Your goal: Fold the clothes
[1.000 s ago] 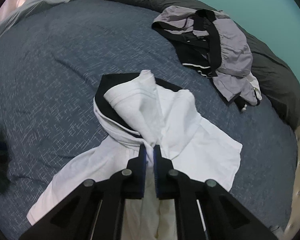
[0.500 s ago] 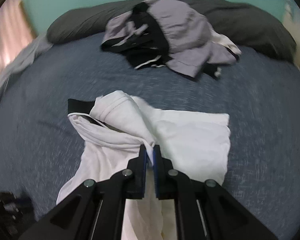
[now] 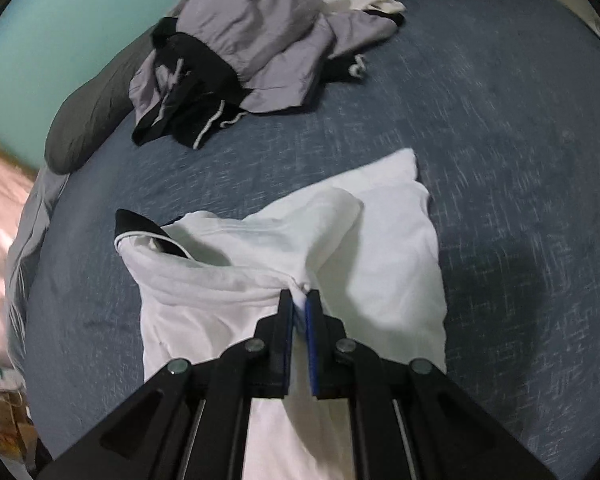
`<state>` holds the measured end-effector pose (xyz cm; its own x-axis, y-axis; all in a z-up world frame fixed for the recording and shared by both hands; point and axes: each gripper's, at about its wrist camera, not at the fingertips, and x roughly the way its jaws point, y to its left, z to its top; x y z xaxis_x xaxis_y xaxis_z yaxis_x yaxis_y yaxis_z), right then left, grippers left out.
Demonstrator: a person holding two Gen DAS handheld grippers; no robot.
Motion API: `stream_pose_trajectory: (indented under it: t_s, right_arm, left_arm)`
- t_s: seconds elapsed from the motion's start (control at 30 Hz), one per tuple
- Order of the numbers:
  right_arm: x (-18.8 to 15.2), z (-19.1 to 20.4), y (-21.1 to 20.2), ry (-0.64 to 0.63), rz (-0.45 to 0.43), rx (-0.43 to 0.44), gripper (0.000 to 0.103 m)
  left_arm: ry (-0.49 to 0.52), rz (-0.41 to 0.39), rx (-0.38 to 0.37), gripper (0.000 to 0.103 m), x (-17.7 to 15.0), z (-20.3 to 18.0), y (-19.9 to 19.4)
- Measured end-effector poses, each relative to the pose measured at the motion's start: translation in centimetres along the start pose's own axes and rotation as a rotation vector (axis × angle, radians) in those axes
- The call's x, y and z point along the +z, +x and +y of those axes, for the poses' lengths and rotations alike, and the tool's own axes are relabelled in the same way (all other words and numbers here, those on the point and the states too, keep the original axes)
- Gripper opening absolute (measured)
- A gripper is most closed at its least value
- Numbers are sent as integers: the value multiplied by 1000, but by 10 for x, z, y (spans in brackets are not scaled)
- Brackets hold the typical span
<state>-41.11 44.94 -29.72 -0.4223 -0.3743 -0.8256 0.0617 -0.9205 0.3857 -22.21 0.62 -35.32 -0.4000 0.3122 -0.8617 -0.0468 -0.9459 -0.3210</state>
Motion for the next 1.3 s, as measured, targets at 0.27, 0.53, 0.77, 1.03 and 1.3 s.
stream_pose_trajectory:
  t_s: [0.27,0.53,0.77,1.03,1.3]
  right_arm:
    - [3,2,-21,-16,-44,6,9]
    - [16,32,-42,-171,-54,58,44]
    - [16,57,-18,-319,-24,-20,45]
    - [7,58,0,-391,-12,-80,3]
    - [21,28,-24,-267,-87,-91,0]
  left_arm:
    - [-4,0,-3,29,-1,1,-2]
    - [5,0,7,29,-2,-2,-2]
    - [11,3,14,29,-2,-3,-1]
    - [19,0,21,31,2,-6,3]
    - [36,-7,35,31,4,-10,6]
